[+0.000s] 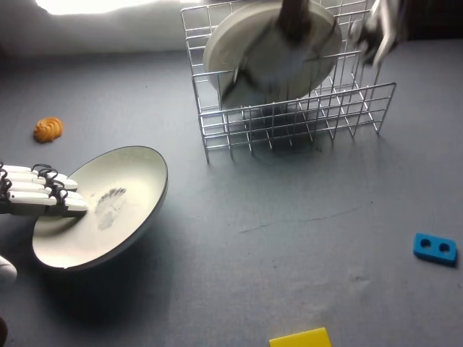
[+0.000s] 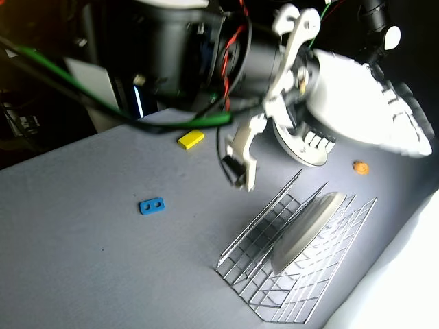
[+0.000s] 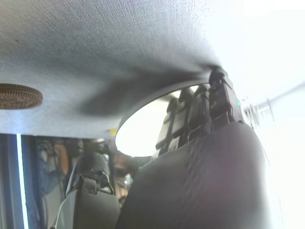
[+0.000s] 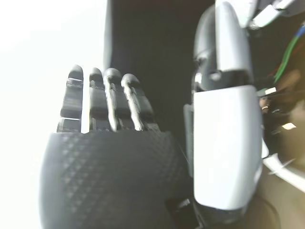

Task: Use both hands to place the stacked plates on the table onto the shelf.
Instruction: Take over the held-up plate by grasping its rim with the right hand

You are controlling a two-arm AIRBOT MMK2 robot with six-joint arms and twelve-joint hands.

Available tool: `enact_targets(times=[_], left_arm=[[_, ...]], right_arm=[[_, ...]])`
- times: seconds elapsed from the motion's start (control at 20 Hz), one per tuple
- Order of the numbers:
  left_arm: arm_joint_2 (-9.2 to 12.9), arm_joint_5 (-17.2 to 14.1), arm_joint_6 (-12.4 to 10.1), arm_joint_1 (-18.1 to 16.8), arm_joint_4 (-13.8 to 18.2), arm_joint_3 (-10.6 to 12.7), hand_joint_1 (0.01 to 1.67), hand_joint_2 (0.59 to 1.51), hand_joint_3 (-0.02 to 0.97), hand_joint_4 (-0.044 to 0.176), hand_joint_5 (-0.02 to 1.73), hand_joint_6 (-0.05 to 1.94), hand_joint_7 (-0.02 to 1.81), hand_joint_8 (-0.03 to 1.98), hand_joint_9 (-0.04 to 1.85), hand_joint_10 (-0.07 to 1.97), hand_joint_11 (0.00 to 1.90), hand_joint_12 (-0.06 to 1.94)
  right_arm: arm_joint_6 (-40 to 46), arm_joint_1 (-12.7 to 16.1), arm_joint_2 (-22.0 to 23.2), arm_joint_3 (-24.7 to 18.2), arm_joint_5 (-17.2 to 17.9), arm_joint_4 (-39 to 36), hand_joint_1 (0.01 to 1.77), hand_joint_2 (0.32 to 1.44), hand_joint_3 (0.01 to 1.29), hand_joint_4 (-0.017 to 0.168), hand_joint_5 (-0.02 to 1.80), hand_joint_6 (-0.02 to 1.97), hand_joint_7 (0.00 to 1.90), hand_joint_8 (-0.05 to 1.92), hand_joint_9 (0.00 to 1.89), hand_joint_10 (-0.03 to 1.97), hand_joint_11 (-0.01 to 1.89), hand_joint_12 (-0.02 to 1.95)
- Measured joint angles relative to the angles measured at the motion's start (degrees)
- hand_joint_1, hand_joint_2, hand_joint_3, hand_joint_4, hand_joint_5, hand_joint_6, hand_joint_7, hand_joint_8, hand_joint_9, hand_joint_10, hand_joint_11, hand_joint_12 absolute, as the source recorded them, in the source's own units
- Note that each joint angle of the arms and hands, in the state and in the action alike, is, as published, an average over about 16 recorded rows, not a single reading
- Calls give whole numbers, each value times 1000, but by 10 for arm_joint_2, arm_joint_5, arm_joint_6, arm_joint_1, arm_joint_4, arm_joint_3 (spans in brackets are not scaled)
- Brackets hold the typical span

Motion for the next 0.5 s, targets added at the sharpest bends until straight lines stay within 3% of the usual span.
enact_targets(times=[0.25, 0.5], left_arm=[[-1, -1, -1, 3, -5, 0, 16, 1134, 20, -6, 24, -7, 20, 17, -27, -51, 24, -28], [-1, 0, -1, 4, -6, 0, 15, 1139, 20, -7, 22, -8, 20, 17, -27, -51, 23, -28]], right_arm=[[-74, -35, -24, -38, -12, -11, 1025, 862, 15, 3, 18, 16, 22, 13, 20, 13, 18, -2], [-117, -74, -62, -37, -25, -10, 1078, 874, 15, 3, 18, 16, 21, 13, 19, 13, 20, -2]])
